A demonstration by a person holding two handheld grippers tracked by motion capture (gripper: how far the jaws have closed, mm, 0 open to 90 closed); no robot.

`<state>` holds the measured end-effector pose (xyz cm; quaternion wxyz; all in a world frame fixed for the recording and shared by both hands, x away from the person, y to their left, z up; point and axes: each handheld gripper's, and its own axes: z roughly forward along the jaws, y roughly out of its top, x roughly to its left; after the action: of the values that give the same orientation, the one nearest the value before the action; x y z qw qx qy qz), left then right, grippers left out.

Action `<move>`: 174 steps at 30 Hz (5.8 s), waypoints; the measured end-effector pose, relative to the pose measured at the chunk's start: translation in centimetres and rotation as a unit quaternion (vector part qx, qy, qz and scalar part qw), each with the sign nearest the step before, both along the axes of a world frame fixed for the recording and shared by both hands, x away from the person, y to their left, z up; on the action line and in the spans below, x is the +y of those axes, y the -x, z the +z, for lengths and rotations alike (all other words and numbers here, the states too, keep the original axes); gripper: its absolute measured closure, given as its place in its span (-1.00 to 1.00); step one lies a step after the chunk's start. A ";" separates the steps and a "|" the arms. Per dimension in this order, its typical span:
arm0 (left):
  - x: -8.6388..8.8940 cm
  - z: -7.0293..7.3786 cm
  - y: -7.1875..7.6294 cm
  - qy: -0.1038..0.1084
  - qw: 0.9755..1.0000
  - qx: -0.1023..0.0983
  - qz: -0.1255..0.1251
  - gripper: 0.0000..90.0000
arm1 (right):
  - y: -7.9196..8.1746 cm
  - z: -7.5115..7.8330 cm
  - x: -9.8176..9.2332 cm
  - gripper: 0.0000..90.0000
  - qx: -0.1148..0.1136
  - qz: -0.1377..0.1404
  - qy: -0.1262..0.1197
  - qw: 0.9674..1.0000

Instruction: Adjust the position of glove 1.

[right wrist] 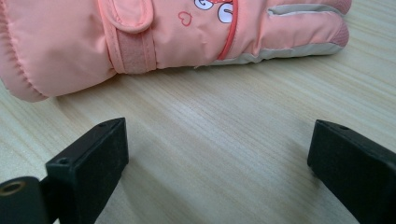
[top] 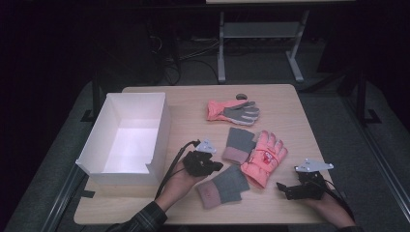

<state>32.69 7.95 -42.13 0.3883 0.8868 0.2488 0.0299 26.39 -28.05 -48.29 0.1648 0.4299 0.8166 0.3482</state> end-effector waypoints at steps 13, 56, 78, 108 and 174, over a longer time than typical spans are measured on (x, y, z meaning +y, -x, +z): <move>-2.8 -1.7 -4.6 0.009 1.000 0.012 0.017 0.99 | 0.0 0.0 0.0 -0.90 0.000 0.001 0.000 1.000; 1.6 -1.5 -6.7 -0.027 0.995 0.003 0.095 0.99 | 0.0 0.0 0.0 -0.90 0.000 0.000 -0.001 1.000; -2.1 -3.4 -1.3 -0.054 0.997 0.043 -0.024 0.99 | 0.0 0.0 0.0 -0.89 0.000 0.000 0.000 1.000; -2.5 -3.5 -10.5 -0.076 0.996 -0.011 0.042 0.27 | 0.0 0.0 0.0 -0.89 0.000 -0.001 -0.001 1.000; 1.7 2.3 1.5 -0.011 0.999 0.040 0.003 0.89 | 0.1 0.0 -0.1 -0.89 0.002 -0.004 -0.001 1.000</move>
<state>31.22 9.64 -39.84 0.3681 0.8909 0.2660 -0.0016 26.29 -28.12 -48.27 0.1645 0.4342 0.8147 0.3473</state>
